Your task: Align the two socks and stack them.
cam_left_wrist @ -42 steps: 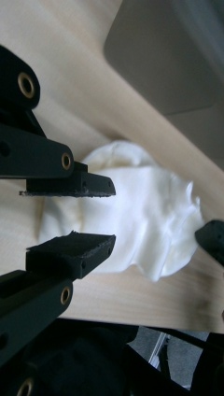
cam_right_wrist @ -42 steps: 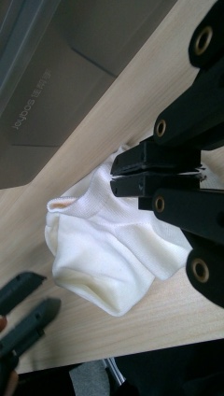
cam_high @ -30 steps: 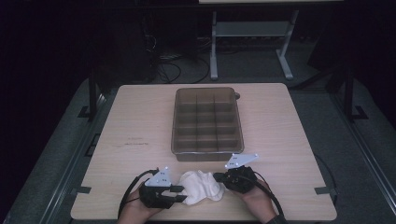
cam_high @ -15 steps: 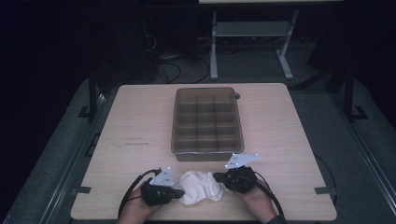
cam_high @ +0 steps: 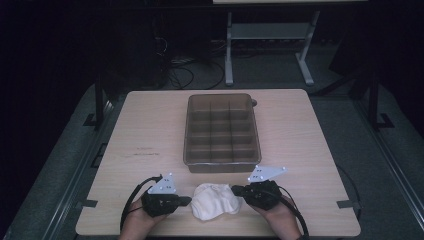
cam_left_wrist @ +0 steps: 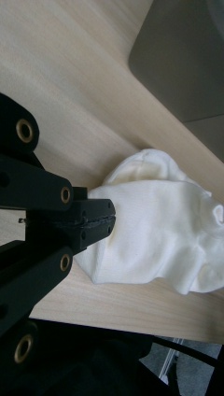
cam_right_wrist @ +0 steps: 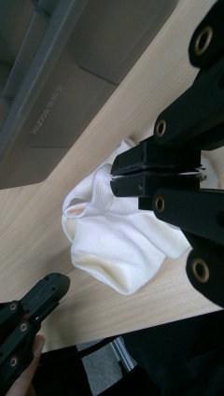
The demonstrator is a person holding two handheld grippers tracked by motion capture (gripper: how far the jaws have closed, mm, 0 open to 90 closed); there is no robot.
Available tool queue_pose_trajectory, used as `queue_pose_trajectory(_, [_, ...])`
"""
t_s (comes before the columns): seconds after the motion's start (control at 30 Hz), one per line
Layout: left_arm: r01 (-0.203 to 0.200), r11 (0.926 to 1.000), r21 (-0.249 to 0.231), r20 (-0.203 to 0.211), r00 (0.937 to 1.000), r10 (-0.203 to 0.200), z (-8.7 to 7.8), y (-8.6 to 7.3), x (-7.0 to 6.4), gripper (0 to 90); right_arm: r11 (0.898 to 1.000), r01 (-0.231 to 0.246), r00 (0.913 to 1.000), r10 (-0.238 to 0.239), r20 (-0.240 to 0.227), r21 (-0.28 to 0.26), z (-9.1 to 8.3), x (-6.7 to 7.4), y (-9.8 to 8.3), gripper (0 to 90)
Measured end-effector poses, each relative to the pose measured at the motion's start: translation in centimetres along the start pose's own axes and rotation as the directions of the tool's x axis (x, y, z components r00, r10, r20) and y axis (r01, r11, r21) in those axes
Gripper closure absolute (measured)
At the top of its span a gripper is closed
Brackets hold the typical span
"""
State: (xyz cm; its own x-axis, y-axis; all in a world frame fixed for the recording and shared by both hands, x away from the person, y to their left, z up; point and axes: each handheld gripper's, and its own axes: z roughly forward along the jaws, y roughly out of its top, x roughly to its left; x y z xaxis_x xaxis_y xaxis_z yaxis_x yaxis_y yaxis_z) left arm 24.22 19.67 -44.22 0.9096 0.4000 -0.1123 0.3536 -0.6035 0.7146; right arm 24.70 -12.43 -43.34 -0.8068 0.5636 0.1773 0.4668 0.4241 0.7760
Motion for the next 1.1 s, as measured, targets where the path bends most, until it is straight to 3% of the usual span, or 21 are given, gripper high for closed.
queue_pose_trajectory(0.13, [0.025,0.9996,-0.011,-0.01,0.9996,-0.025,0.3,-0.2,0.5,78.8,1.0,-0.003,1.0,0.003,-0.001,0.004,0.1,-0.1,0.0,87.8])
queue_pose_trajectory(0.2, [0.047,0.9988,-0.018,0.006,0.9989,-0.046,0.4,-0.3,0.9,74.6,1.0,-0.003,1.0,0.003,0.0,0.009,0.2,-0.1,-0.1,87.8])
queue_pose_trajectory(0.37, [0.078,0.9969,0.013,0.024,0.9966,-0.078,1.4,-0.3,1.4,67.6,1.0,0.001,1.0,-0.001,0.0,0.013,0.4,-0.1,-0.1,87.8])
queue_pose_trajectory(0.5, [0.056,0.9975,0.043,0.039,0.9976,-0.058,1.8,-0.1,1.2,85.1,1.0,0.006,1.0,-0.006,0.0,0.02,0.6,0.0,-0.1,87.8])
queue_pose_trajectory(0.57, [0.049,0.9975,0.052,0.039,0.998,-0.051,1.7,0.1,1.3,88.1,1.0,0.005,1.0,-0.005,0.0,0.019,0.6,0.0,-0.1,87.8])
queue_pose_trajectory(0.9, [0.04,0.9991,-0.009,0.038,0.9985,-0.04,-0.6,1.5,1.1,89.3,1.0,-0.002,1.0,0.002,0.006,-0.016,-0.4,0.2,0.1,87.8])
queue_pose_trajectory(1.1, [0.027,0.9995,-0.017,0.034,0.9991,-0.026,-0.2,3.0,2.1,89.3,0.999,-0.035,0.9992,0.036,0.017,-0.025,-1.1,0.4,-0.5,87.7])
